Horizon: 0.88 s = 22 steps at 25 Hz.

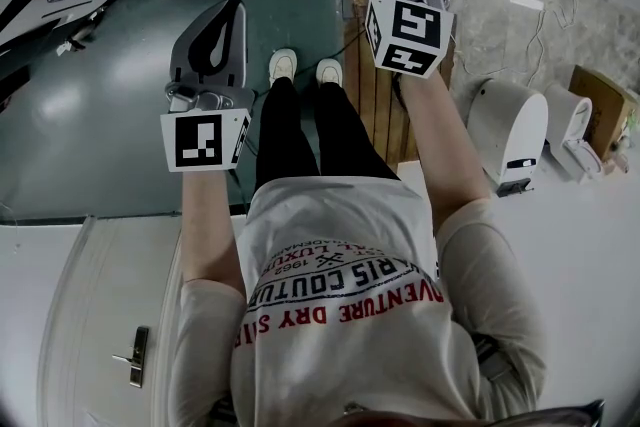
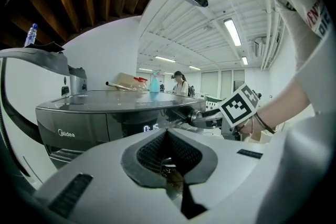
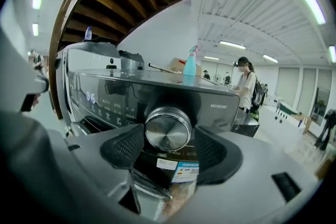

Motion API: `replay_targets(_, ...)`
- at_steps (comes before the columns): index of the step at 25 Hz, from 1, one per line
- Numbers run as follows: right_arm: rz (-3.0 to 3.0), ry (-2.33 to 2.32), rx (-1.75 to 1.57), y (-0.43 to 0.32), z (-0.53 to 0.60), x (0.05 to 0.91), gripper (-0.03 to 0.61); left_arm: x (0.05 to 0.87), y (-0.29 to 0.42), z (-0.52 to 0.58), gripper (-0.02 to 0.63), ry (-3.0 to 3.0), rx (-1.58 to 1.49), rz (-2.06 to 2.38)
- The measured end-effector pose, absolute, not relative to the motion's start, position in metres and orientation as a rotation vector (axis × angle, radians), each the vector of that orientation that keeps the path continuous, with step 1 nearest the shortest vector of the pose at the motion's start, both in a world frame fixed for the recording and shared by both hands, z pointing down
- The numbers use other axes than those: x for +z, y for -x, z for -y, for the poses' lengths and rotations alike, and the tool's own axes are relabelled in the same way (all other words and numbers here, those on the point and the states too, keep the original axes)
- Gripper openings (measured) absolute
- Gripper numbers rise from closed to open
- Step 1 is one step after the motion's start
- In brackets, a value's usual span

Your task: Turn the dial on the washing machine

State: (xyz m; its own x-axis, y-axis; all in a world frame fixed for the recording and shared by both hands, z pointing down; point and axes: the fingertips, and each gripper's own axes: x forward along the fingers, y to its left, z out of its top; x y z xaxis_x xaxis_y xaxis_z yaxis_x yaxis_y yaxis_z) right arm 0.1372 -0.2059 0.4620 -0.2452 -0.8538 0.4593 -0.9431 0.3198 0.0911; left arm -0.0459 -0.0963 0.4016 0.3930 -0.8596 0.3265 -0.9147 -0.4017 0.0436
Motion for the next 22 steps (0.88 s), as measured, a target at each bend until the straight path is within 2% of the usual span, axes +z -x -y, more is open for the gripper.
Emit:
replay_targets(10, 2.031, -1.414, -0.239, -0.125, 0.200, 0.453, 0.302, 0.406, 0.038, 0.094, 0.015, -2.445, 0.366, 1.540)
replay_targets(22, 2.084, -1.448, -0.027, -0.126, 0.204, 0.463, 0.282, 0.412, 0.035, 0.092, 0.015, -2.443, 0.391, 1.505)
